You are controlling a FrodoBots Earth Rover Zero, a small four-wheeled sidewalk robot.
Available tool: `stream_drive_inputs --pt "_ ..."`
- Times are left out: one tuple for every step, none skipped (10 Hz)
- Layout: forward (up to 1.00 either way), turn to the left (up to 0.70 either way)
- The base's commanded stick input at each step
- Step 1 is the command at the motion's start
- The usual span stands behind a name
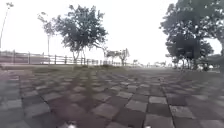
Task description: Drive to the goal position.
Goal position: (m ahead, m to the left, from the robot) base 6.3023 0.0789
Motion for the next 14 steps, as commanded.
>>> stream_drive_inputs --pt "0.85 0.02" --pt "0.85 0.02" --pt "0.85 0.02" --pt "0.85 0.02" --pt "0.85 0.02" --pt "0.85 -0.11" --pt "0.85 -0.32" --pt "0.85 -0.32" --pt "0.85 -0.32" --pt "0.85 -0.32" --pt "0.85 -0.32" --pt "0.85 -0.32" --pt "0.85 -0.32" --pt "0.85 -0.32"
